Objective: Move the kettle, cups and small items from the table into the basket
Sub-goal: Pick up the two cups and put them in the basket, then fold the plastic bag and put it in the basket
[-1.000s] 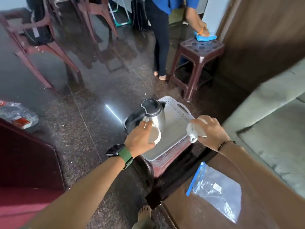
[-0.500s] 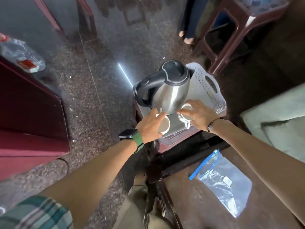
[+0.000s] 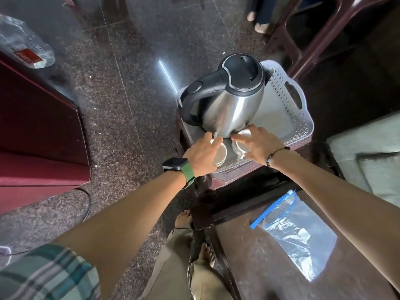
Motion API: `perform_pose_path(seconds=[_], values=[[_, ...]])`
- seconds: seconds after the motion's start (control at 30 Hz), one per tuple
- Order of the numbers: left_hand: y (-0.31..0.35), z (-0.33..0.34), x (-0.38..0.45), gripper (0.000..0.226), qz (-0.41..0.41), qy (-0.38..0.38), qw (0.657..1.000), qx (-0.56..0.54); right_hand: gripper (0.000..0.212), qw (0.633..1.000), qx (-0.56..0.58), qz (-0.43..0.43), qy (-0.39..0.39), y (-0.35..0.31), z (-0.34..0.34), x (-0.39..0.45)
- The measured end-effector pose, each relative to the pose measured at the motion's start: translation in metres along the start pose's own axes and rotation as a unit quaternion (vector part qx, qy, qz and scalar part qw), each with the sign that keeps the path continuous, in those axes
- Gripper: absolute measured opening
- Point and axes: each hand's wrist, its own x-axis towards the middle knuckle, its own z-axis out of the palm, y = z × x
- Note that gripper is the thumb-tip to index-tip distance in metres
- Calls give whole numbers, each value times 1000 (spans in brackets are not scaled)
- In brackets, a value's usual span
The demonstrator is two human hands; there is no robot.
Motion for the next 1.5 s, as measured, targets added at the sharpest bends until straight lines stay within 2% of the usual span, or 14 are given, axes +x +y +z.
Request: perform_pose_path(seconds=[0.37,0.63,0.77,0.93,1.17,1.23,1.33,1.5], values=[[2,3,7,67,8,-32,999,36,68,999,20,7,-31,0,-1,7],[0,-3,5,79,23,-58,998,25,68,994,90,48,-50,-3,-3,2],[2,-7,5,75,34,-69,997,31,71,990,116,75,-15,-5,-4,-10],[4,-3,4,66,32,-47,998,23,68,982,144,117,37,-6,-4,-33],[4,0,5,70,-2,-45,999,-10,70,970,168,155,85,-2,5,-67],[7,-5,0,64,-7,2,1000,-4,70,960,192,182,98,4,8,-81],[21,-13,-9,49,41,122,992,-6,68,938,234,226,119,16,17,-104],[81,-21,-6,38,181,134,973,-44,64,899,287,296,144,35,28,-154]])
